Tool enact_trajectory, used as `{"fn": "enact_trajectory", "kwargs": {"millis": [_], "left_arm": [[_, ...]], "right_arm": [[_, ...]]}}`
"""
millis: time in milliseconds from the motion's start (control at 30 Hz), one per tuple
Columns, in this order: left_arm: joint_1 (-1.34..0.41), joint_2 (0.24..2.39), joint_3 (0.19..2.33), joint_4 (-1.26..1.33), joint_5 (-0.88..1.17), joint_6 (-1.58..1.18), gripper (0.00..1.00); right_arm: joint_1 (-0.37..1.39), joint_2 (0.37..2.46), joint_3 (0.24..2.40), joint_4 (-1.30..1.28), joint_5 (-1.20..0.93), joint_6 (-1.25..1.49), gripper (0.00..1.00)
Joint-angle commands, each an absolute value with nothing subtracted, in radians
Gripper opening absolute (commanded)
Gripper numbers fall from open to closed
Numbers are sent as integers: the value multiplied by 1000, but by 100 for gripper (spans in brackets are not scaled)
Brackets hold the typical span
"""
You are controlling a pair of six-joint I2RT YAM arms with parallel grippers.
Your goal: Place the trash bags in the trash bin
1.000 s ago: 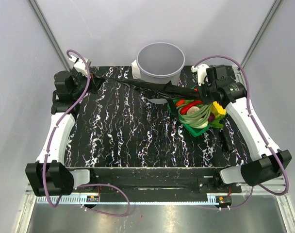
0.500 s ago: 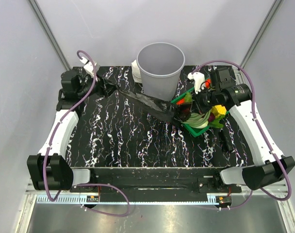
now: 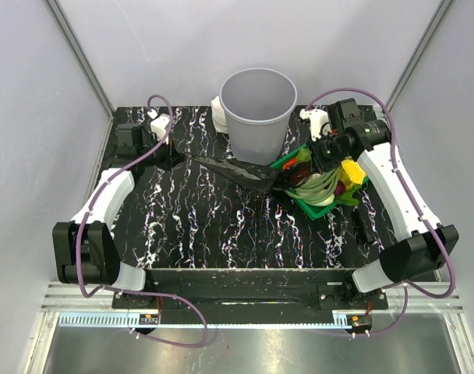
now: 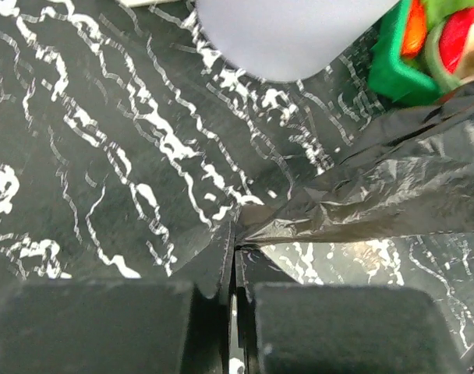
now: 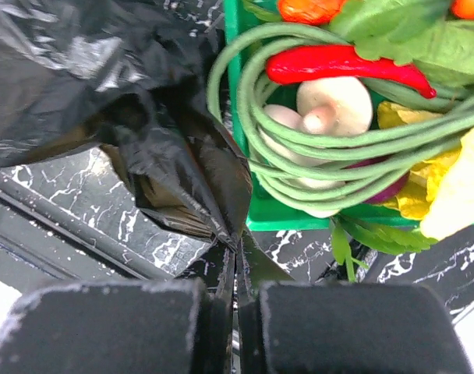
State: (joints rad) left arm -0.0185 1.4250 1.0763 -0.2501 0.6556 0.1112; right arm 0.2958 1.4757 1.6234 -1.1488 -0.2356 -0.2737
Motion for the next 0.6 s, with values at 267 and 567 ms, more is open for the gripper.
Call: {"fn": "enact_trajectory", "kwargs": {"millis": [267, 567], "left_arm": [[-3, 1413, 1131, -566, 518, 353, 0], [-3, 1379, 1111, -678, 660, 512, 46]], "right_arm": [[265, 1660, 1730, -1132, -110, -221, 0], [267, 1677, 1736, -1131, -296, -276, 0]]}}
